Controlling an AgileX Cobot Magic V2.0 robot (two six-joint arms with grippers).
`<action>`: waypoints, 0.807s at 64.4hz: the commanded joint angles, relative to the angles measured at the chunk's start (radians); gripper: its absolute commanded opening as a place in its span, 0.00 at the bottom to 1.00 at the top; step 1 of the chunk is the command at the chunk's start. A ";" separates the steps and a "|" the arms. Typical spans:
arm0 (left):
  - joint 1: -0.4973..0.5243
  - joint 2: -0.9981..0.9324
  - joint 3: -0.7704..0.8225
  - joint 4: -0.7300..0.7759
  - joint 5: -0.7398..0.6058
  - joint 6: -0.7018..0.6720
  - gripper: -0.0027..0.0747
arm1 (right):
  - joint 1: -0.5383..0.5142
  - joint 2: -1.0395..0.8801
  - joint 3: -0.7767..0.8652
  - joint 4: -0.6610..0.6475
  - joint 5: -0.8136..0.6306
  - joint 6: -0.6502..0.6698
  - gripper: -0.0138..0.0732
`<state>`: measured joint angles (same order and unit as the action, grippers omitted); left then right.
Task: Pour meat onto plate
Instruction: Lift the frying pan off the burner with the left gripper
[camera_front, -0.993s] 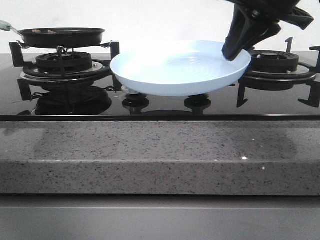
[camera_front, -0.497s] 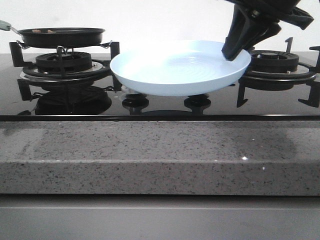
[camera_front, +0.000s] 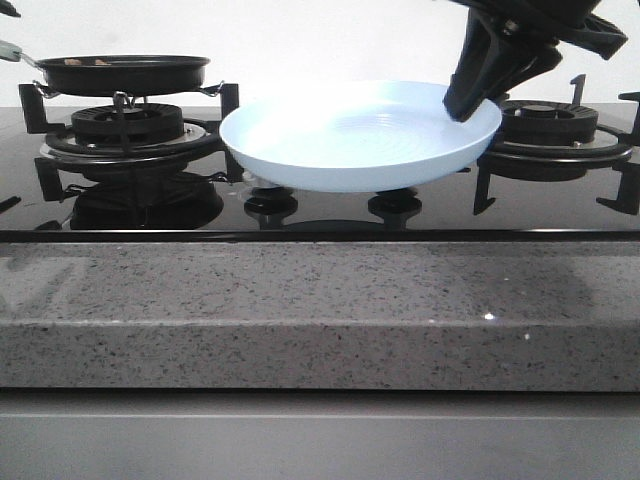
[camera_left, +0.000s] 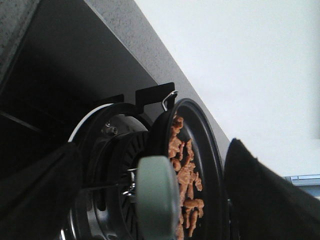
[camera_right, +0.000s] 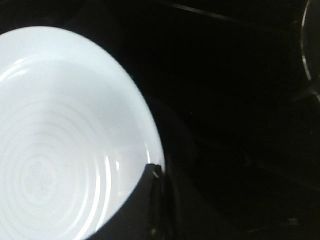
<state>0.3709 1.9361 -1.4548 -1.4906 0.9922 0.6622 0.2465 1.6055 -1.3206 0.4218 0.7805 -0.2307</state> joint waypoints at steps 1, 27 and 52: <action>-0.002 -0.050 -0.034 -0.091 0.042 0.019 0.76 | 0.001 -0.050 -0.024 0.032 -0.032 -0.008 0.02; -0.002 -0.041 -0.034 -0.134 0.072 0.044 0.57 | 0.001 -0.050 -0.024 0.032 -0.032 -0.008 0.02; -0.002 -0.041 -0.034 -0.136 0.048 0.044 0.22 | 0.001 -0.050 -0.024 0.032 -0.032 -0.008 0.02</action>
<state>0.3709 1.9486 -1.4570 -1.5524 1.0118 0.7021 0.2465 1.6055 -1.3206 0.4218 0.7805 -0.2307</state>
